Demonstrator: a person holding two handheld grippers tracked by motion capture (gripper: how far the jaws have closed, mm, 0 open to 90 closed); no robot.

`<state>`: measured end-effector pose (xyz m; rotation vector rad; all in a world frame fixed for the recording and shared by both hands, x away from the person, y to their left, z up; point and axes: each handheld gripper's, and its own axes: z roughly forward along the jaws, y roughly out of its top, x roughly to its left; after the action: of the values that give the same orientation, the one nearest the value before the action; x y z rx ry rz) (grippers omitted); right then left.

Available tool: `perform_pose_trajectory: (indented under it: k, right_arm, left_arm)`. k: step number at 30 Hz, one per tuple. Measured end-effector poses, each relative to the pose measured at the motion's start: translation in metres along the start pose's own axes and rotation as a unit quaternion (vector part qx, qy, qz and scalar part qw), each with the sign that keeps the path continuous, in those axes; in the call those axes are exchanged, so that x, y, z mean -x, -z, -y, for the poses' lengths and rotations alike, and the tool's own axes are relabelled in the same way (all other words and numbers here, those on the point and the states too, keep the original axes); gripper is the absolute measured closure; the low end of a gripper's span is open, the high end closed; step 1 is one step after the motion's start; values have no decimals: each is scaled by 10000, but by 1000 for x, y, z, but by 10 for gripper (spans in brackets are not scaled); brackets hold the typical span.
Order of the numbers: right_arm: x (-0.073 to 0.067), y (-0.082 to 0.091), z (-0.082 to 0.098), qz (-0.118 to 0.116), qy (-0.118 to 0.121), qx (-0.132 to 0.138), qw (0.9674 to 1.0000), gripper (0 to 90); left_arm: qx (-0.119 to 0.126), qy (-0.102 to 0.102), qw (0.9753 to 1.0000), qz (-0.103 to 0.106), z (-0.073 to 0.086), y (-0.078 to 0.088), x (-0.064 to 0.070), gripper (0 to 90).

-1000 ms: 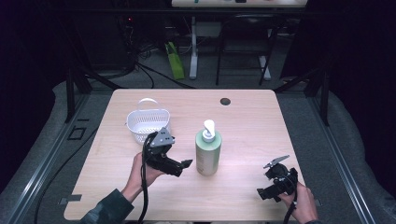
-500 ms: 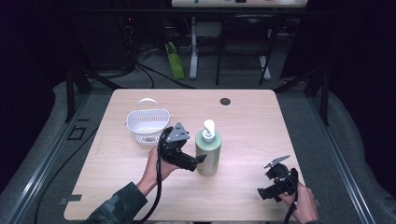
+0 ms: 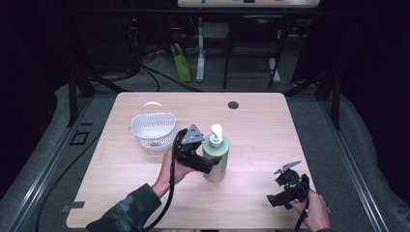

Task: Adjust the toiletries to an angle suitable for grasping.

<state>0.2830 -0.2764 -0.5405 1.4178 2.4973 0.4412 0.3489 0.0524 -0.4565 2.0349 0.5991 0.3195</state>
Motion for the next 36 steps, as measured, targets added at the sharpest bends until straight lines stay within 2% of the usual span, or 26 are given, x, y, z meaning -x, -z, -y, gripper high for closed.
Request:
perform_pose_trajectory:
  k: [4,8,20,21,24,36]
  right_arm:
    - [0,0,0,-2,-5,-1,10000,3]
    - [0,0,0,3,-1,-1,10000,3]
    - [1,0,0,19,19,-9,10000,5]
    - [0,0,0,-8,-33,-6,10000,5]
    - [1,0,1,35,25,-14,10000,5]
    - [1,1,1,6,-10,5,10000,6]
  left_arm:
    - [14,-24,10000,33,-2,-4,2,21]
    - [28,-93,9999,47,-2,-6,4,105]
    - [11,-85,10000,31,-2,-5,4,117]
    - [0,-88,10000,32,-2,-4,4,117]
    - [6,-95,9999,34,-1,-2,4,118]
    - [-46,-97,9999,20,2,7,4,120]
